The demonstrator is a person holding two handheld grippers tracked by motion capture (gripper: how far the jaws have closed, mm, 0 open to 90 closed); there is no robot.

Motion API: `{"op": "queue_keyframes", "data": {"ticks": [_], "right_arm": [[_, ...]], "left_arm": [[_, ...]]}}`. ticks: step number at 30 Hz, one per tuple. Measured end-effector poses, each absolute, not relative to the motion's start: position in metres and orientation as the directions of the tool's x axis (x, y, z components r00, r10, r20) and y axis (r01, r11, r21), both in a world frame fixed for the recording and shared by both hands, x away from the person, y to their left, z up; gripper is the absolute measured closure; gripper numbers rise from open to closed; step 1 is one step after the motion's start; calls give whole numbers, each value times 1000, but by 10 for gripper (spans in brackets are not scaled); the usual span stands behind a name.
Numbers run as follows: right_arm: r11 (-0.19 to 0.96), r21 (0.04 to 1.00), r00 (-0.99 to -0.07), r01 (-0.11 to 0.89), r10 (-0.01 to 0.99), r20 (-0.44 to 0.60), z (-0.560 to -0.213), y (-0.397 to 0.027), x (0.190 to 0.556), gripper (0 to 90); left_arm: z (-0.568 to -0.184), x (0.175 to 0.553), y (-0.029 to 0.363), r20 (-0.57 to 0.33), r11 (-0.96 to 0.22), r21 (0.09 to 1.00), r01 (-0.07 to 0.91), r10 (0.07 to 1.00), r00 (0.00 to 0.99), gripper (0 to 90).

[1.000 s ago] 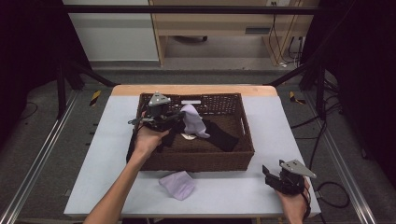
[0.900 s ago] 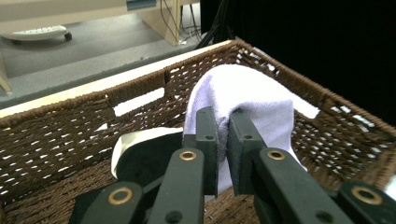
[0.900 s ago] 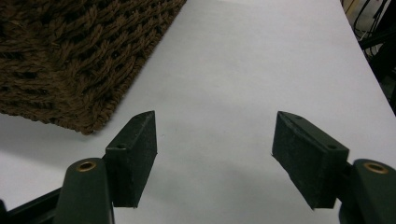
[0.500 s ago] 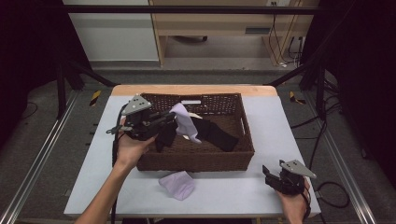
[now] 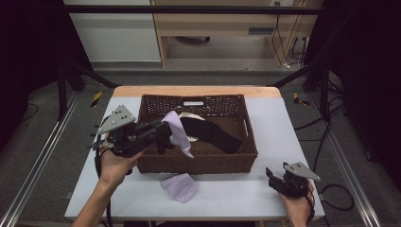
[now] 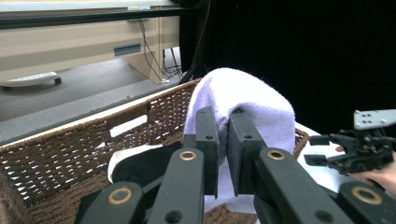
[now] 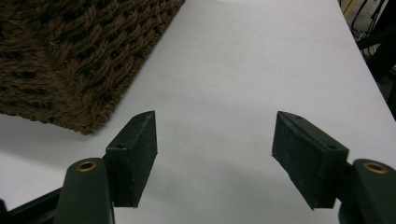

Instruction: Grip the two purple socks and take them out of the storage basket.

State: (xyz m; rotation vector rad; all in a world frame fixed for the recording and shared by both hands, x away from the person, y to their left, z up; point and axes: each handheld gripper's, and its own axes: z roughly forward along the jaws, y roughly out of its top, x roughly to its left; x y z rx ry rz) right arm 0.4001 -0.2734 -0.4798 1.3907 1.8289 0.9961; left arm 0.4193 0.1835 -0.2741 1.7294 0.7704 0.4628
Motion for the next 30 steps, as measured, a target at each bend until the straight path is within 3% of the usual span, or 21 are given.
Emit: {"op": "queue_keyframes", "data": {"ticks": [14,30], "right_arm": [[158,852,-248,499,968,-35,-480,-273,400,311],[160,851,-252,501,967,-33,-480,-272,399,311]], "left_arm": [[-298,387,188,-86,-175,948,267,666,741,826],[-365,384,164,-131,-271,884,382,640,757,825]]}}
